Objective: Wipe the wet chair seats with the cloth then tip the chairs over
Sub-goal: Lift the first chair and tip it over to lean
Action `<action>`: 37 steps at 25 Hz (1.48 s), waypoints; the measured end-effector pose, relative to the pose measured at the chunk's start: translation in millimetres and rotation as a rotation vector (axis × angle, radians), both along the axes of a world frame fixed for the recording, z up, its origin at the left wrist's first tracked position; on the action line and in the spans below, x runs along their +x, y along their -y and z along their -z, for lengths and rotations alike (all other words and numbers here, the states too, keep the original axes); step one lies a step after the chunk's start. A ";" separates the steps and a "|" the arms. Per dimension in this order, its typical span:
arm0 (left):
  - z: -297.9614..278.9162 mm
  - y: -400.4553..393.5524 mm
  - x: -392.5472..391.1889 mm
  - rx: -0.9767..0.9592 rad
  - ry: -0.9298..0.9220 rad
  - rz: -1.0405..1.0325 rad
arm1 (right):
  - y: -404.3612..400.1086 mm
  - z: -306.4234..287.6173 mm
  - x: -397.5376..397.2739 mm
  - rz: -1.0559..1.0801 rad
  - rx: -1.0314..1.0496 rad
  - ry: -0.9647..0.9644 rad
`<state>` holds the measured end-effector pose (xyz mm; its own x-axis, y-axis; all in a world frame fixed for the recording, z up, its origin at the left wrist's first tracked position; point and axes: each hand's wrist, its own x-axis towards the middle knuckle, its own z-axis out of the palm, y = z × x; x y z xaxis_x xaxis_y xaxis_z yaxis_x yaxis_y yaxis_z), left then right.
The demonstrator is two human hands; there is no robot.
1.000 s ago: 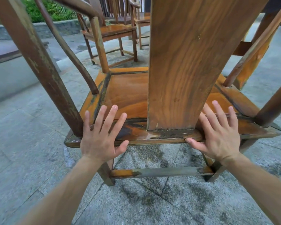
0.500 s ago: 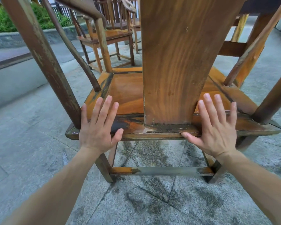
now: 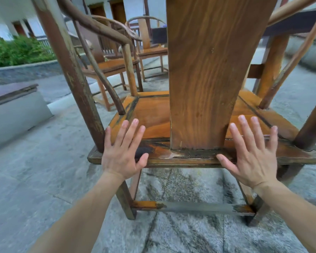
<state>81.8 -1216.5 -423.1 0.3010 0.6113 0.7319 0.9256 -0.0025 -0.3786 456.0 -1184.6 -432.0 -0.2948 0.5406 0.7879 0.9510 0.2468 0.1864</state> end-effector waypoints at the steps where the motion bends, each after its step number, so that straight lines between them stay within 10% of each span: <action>1: -0.7 -10.6 -6.1 0.003 0.003 0.018 | -4.5 -0.5 -5.9 0.023 -0.007 0.000; 37: -5.0 -237.8 -127.7 -0.248 -0.001 0.336 | -102.7 -9.2 -151.1 0.317 -0.205 -0.126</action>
